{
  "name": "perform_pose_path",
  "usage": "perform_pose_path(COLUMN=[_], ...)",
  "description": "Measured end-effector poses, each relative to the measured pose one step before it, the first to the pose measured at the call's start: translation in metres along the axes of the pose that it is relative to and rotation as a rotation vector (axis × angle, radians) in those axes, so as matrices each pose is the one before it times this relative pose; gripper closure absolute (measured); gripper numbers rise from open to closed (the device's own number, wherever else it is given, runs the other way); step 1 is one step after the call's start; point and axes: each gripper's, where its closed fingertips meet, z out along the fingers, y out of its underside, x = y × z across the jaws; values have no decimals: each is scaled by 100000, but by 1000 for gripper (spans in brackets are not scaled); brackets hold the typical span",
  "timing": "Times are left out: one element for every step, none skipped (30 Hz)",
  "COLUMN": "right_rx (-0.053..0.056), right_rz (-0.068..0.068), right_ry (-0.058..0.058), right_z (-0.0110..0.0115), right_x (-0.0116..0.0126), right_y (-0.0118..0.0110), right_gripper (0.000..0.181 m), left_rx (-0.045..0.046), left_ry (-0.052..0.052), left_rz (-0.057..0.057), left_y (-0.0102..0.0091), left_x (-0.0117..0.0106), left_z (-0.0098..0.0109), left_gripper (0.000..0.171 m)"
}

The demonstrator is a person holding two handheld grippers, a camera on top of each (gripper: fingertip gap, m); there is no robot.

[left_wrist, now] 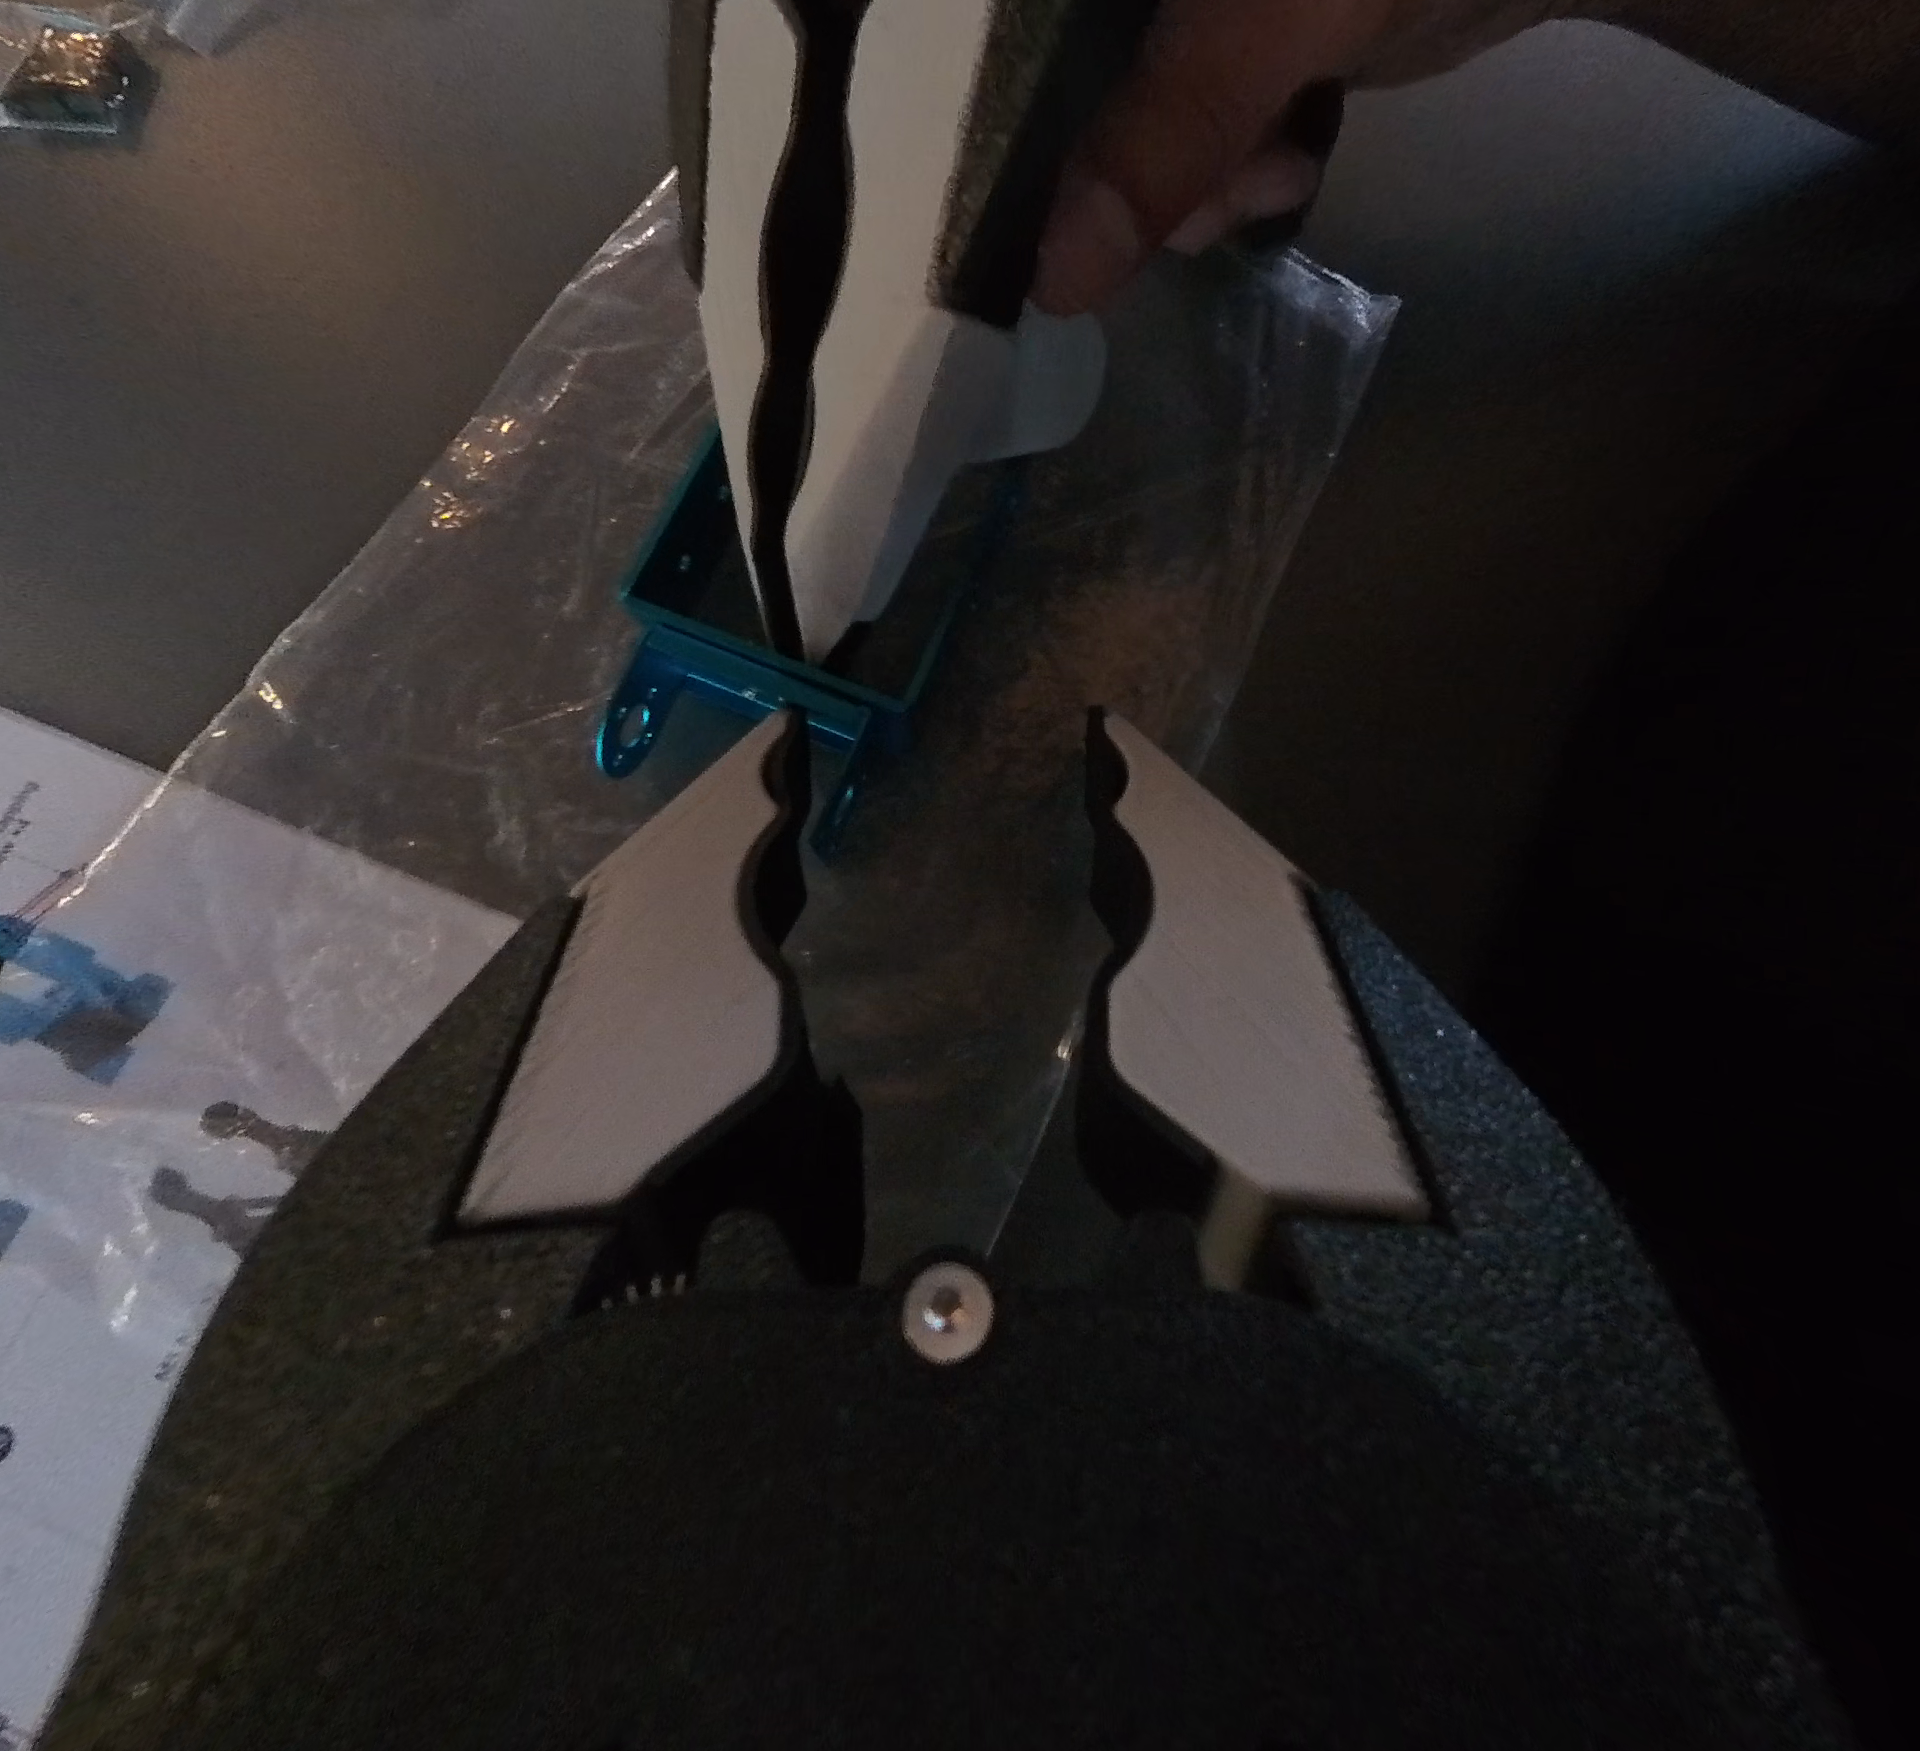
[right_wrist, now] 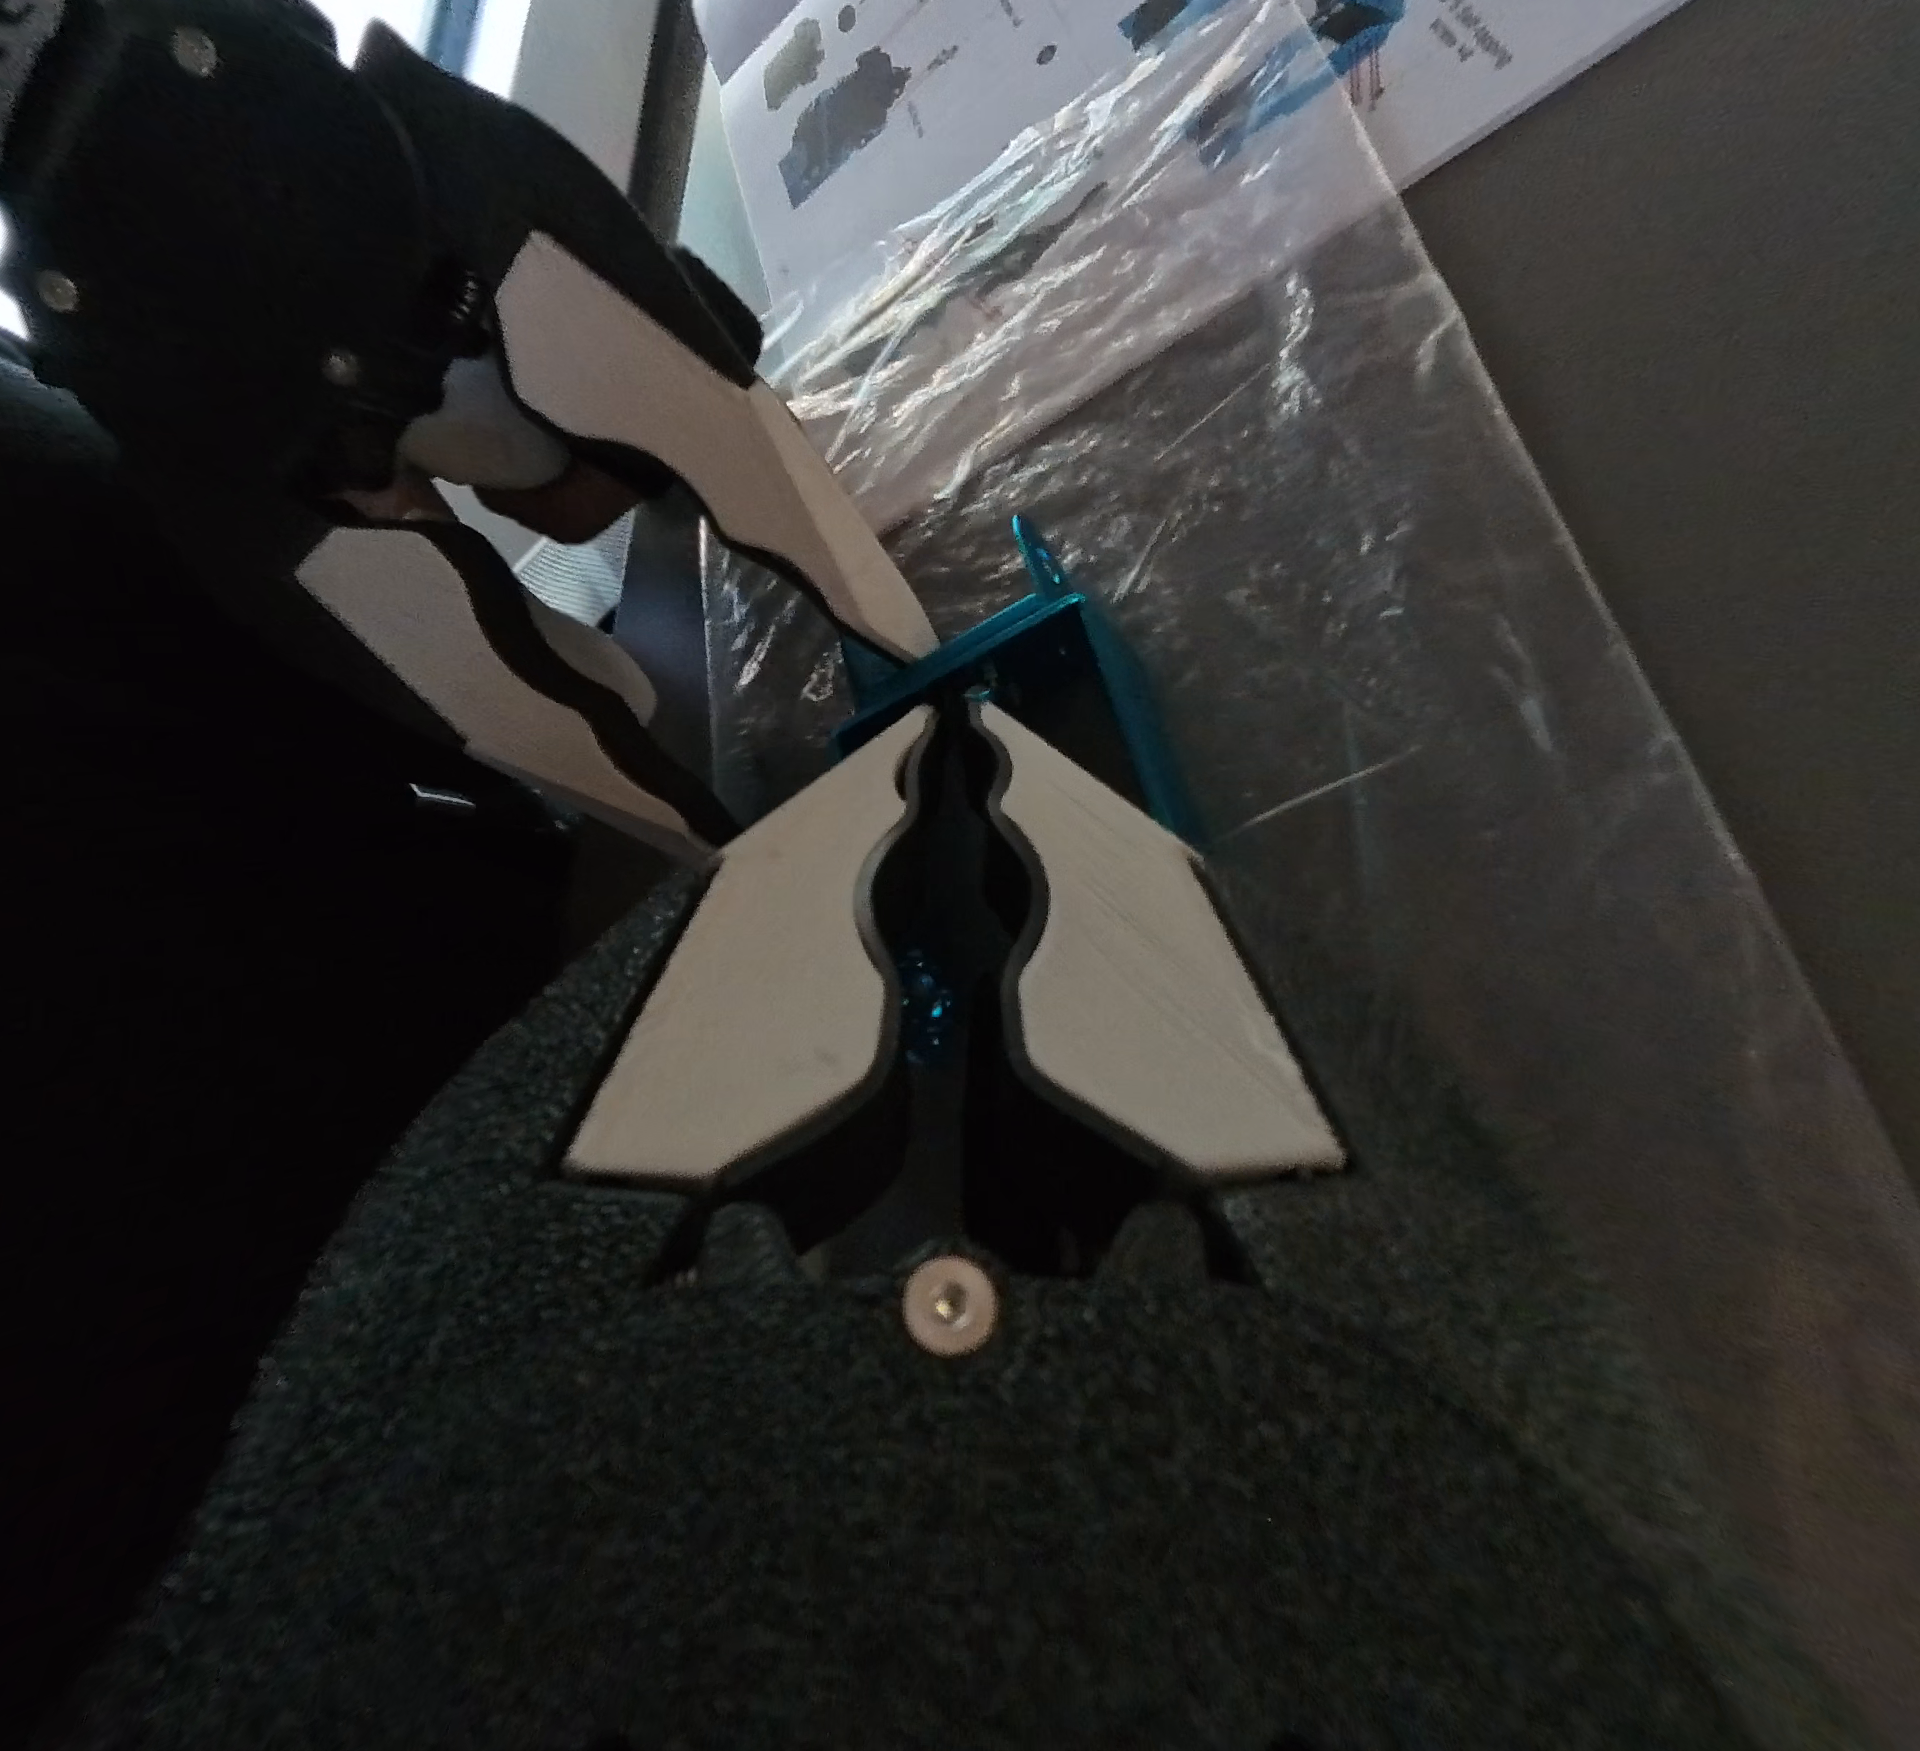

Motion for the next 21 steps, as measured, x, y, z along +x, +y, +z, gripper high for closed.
perform_pose_path(right_rx=[179, 136, -137, 60, 649, 682, 512, 740, 447, -422, -2176, -3057, -2650, -2074, -415, 1183, 2362, 2462, 988, -293, 130], right_rz=[2326, 2431, 2533, 2068, 1621, 721, -859, -2562, -3265, -2466, -1726, -2551, -3265, -2542, -1717, -1828, -2442, -3894, -4090, -3702, -2505], right_ry=[-1677, -1636, -1965, -2588, -2071, -1270, -468, 310, 1614, 3487, 3816, 3546, 2867, 2518, 3049, 700, -978, 1286, 4916, 3335, 2442], right_z=[4, -4, -19, -52, -106, -178, -294, -381, -391, -308, -121, -15, -17, -86, -170, -226, -235, -281, -368, -375, -394], right_x=[-53, -31, -58, -174, -148, -143, -142, -175, -23, 325, 430, 367, 233, 199, 262, -115, -403, -83, 512, 361, 325], right_y=[24, 50, 61, 19, -94, -132, -155, -212, -178, -23, 239, 408, 393, 252, -29, -295, -476, -469, -209, -16, -53], right_gripper=[179, 177, 175, 173, 171, 168, 166, 166, 168, 170, 169, 169, 169, 168, 168, 167, 165, 162, 158, 152, 143], left_rx=[-3, 8, -16, 5, -29, -209, -178, 120, 361, 435, 317, 16, -278, -420, -401, -170, 6, 736, 1603, 1654, 1069], left_ry=[47, 46, -16, -58, -194, -429, -329, -206, -67, 225, 198, 154, 264, -109, -354, -407, -563, -1012, -879, -690, -687], left_rz=[-36, -24, -84, -133, -178, -229, -115, -48, -147, -231, -180, 96, 447, 619, 645, 479, 629, 1059, 1020, 608, 660], left_y=[8, 6, 17, 18, 6, 28, 17, -18, -79, -90, -78, -30, -1, 37, 26, 8, -42, -127, -274, -305, -248], left_x=[9, 8, 3, -12, -37, -83, -69, -55, -46, 0, -6, -15, 38, -11, -35, -80, -142, -281, -372, -484, -603], left_z=[6, 7, 12, 8, -6, -1, -21, -37, -36, -31, 12, 31, 44, 29, -22, -85, -195, -347, -473, -460, -362], left_gripper=[119, 119, 119, 119, 119, 119, 118, 119, 119, 120, 120, 119, 119, 119, 119, 119, 119, 119, 119, 118, 112])
